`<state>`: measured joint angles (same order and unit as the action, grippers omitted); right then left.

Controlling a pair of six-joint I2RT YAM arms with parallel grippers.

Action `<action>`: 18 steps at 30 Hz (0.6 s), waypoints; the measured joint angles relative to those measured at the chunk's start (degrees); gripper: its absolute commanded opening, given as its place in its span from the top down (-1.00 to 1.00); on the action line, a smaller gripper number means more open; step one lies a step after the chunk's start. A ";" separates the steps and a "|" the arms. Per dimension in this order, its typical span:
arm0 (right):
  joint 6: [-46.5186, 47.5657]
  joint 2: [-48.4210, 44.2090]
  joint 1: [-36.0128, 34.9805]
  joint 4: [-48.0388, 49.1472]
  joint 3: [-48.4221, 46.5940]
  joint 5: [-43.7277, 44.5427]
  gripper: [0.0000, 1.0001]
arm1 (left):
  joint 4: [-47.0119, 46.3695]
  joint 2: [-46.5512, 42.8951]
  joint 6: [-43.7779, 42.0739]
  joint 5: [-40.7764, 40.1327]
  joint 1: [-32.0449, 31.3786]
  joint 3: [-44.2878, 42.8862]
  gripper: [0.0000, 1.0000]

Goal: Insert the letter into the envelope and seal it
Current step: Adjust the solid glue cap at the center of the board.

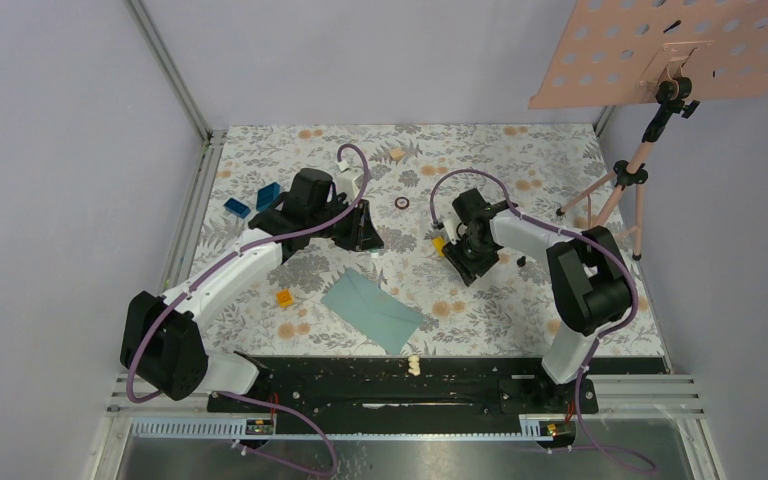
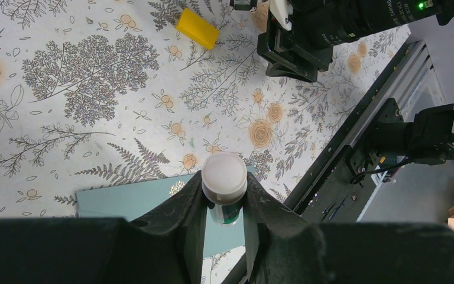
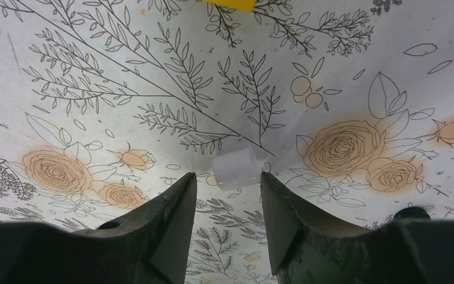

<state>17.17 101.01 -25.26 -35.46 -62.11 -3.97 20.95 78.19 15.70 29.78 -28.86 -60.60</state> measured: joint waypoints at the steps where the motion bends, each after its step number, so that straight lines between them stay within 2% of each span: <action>1: -0.04 0.04 0.00 0.02 0.00 0.02 -0.01 | 0.00 0.00 0.00 0.00 0.02 -0.02 1.00; 9: -0.31 0.28 0.00 0.50 -0.09 0.50 -0.01 | 0.00 0.00 -0.02 0.02 0.09 -0.02 1.00; 16: -0.33 0.63 -0.02 1.14 -0.76 1.53 0.05 | 0.02 0.00 -0.02 0.04 0.13 -0.02 1.00; 18: -0.35 0.63 -0.04 1.60 -0.76 1.57 0.13 | 0.04 0.00 -0.02 0.07 0.15 -0.02 1.00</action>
<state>16.82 101.65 -25.30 -33.87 -62.87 -2.39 20.99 78.19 15.68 29.85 -28.71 -60.62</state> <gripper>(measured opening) 0.480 0.250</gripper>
